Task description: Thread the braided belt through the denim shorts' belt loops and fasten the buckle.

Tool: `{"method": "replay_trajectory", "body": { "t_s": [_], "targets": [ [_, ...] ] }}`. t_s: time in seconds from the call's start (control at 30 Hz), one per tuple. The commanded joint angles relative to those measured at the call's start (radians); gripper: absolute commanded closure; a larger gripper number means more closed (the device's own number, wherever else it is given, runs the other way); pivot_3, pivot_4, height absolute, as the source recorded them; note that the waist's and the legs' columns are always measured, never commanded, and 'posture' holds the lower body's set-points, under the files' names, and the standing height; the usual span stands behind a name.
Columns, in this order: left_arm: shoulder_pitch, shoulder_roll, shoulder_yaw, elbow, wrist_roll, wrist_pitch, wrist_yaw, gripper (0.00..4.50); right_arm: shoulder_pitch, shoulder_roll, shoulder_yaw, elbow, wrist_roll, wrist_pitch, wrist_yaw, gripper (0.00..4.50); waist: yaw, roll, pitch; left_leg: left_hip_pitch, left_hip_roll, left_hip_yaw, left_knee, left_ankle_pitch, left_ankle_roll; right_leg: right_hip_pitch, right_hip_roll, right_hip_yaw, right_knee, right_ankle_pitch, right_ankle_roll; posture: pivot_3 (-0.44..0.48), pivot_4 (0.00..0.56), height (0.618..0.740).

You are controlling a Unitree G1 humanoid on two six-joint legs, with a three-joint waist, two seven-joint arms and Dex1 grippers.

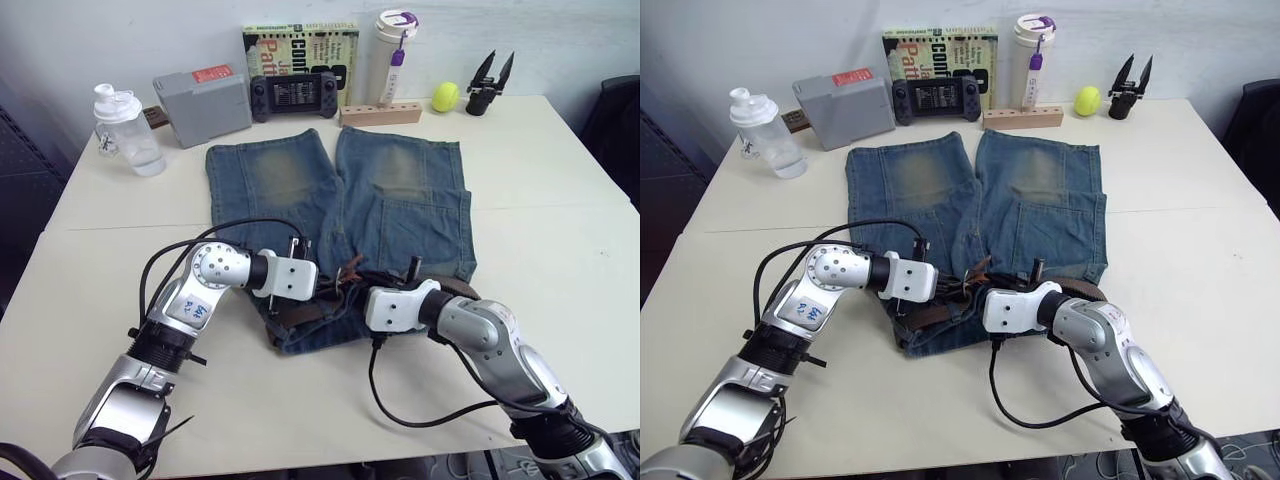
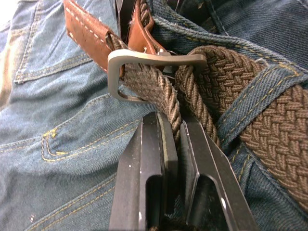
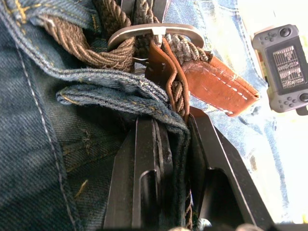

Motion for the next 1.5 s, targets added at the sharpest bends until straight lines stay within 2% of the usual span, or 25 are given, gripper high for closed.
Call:
{"method": "replay_trajectory", "body": {
  "t_s": [0.03, 0.23, 0.37, 0.5, 0.57, 0.6, 0.77, 0.8, 1.03, 1.17, 1.27, 1.5],
  "targets": [
    [0.009, -0.038, -0.032, -0.067, -0.019, 0.022, 0.015, 4.5, -0.007, -0.004, 0.027, -0.077, 0.034, -0.02, 0.044, 4.36, 0.0, 0.0, 0.0, 0.0, 0.0, 0.0, 0.0, 0.0, 0.0, 0.0, 0.0, 0.0, 0.0, 0.0, 0.0, 0.0, 0.15, 0.731],
    [-0.022, -0.063, -0.037, -0.046, -0.009, 0.028, 0.035, 4.5, 0.025, -0.026, 0.049, -0.097, 0.059, 0.019, 0.119, 4.36, 0.001, 0.0, 0.0, 0.0, 0.0, 0.0, 0.0, 0.0, 0.0, 0.0, 0.0, 0.0, 0.0, 0.0, 0.0, 0.0, 0.15, 0.731],
    [-0.023, -0.101, -0.057, -0.034, -0.009, 0.04, 0.047, 4.5, 0.081, -0.036, 0.021, -0.127, 0.089, 0.154, 0.18, 4.36, 0.003, 0.0, 0.0, 0.0, 0.0, 0.0, 0.0, 0.0, 0.0, 0.0, 0.0, 0.0, 0.0, 0.0, 0.0, 0.0, 0.15, 0.731],
    [-0.007, -0.118, -0.073, -0.022, 0.001, 0.039, 0.062, 4.5, 0.092, -0.027, -0.012, -0.153, 0.101, 0.222, 0.17, 4.36, 0.003, -0.001, 0.0, 0.001, 0.0, 0.0, 0.0, 0.0, 0.0, 0.001, 0.0, 0.0, 0.0, 0.0, 0.0, 0.0, 0.15, 0.731],
    [-0.001, -0.125, -0.076, -0.013, 0.007, 0.042, 0.076, 4.5, 0.094, -0.031, -0.024, -0.173, 0.111, 0.25, 0.175, 3.35, 0.002, -0.001, 0.0, 0.001, 0.0, 0.0, 0.0, 0.0, 0.0, 0.001, 0.0, 0.0, 0.0, 0.0, 0.0, 0.0, 0.15, 0.731],
    [0.004, -0.131, -0.078, -0.006, 0.011, 0.044, 0.088, 4.5, 0.1, -0.033, -0.035, -0.193, 0.126, 0.278, 0.183, 3.24, 0.003, -0.001, 0.0, 0.001, 0.0, 0.0, 0.0, 0.0, 0.0, 0.001, 0.0, 0.0, 0.0, 0.0, 0.0, 0.0, 0.15, 0.731],
    [0.032, -0.142, -0.087, -0.008, 0.018, 0.056, 0.117, 4.5, 0.148, -0.064, -0.113, -0.316, 0.239, 0.439, 0.259, 1.05, 0.015, -0.001, 0.0, 0.001, -0.001, 0.0, 0.0, 0.0, 0.0, 0.001, 0.0, 0.0, 0.0, 0.0, 0.0, 0.0, 0.15, 0.731],
    [0.037, -0.142, -0.088, -0.011, 0.019, 0.057, 0.119, 4.5, 0.157, -0.076, -0.141, -0.347, 0.27, 0.473, 0.278, 0.82, 0.017, -0.001, -0.001, 0.001, -0.001, 0.0, 0.0, 0.0, 0.0, 0.001, 0.0, 0.0, 0.0, 0.0, 0.0, 0.0, 0.15, 0.731],
    [0.051, -0.139, -0.093, -0.017, 0.022, 0.06, 0.129, 4.5, 0.161, -0.145, -0.349, -0.457, 0.47, 0.657, 0.389, 0.82, 0.026, -0.001, -0.001, 0.001, 0.0, -0.001, 0.002, 0.0, 0.0, 0.002, 0.0, 0.0, 0.0, 0.0, 0.0, 0.0, 0.15, 0.731],
    [0.05, -0.14, -0.096, -0.014, 0.023, 0.061, 0.134, 4.5, 0.067, -0.169, -0.443, -0.435, 0.566, 0.723, 0.399, 0.82, 0.027, -0.001, -0.001, 0.001, -0.001, -0.001, 0.003, 0.0, 0.0, 0.002, 0.0, 0.0, 0.001, 0.0, 0.0, 0.0, 0.15, 0.731],
    [0.048, -0.142, -0.098, -0.012, 0.023, 0.061, 0.137, 4.5, 0.031, -0.197, -0.412, -0.397, 0.531, 0.657, 0.376, 0.82, 0.027, -0.001, -0.001, 0.001, -0.001, -0.001, 0.003, 0.0, 0.0, 0.002, 0.0, 0.0, 0.001, 0.0, 0.0, 0.0, 0.15, 0.731],
    [0.042, -0.144, -0.105, -0.012, 0.022, 0.063, 0.145, 4.5, -0.002, -0.25, -0.241, -0.289, 0.411, 0.46, 0.276, 0.82, 0.027, -0.001, -0.001, 0.001, -0.001, -0.001, 0.003, 0.0, 0.0, 0.003, -0.001, 0.0, 0.001, 0.0, 0.0, 0.0, 0.15, 0.731]
  ]
}}
